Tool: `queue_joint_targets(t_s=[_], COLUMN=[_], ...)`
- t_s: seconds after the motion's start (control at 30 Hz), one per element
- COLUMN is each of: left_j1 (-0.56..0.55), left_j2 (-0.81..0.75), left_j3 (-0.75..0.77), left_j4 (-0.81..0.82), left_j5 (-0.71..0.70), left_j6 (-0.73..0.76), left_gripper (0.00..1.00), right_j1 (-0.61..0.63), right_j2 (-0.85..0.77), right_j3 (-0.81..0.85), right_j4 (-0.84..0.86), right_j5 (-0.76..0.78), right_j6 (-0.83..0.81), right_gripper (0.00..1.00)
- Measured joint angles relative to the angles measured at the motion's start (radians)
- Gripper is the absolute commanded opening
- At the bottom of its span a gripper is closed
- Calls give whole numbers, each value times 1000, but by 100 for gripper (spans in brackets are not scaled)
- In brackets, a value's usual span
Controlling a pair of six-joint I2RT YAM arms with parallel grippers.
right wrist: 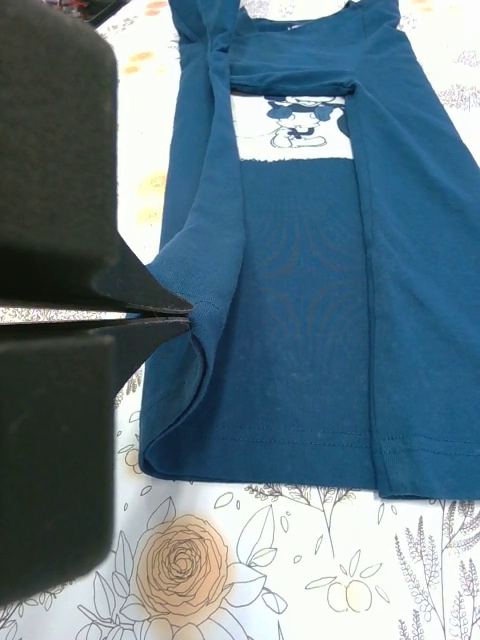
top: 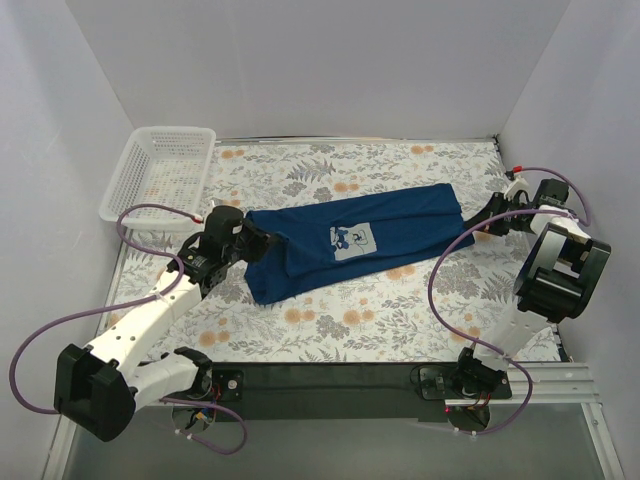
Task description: Fold and stack the t-shirts
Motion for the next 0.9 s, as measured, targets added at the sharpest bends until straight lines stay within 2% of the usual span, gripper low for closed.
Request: queue_joint_targets(t_s=[0.9], left_j1=[69], left_j2=[3], left_j3=[0], left_j4=[63], left_j5=[70], left_j6=[76], left_gripper=[0], right_j1=[0], right_j2=[-66], right_j3=[-75], right_j4=[39], right_j5=[38], right_j6=[43], right_gripper=[1])
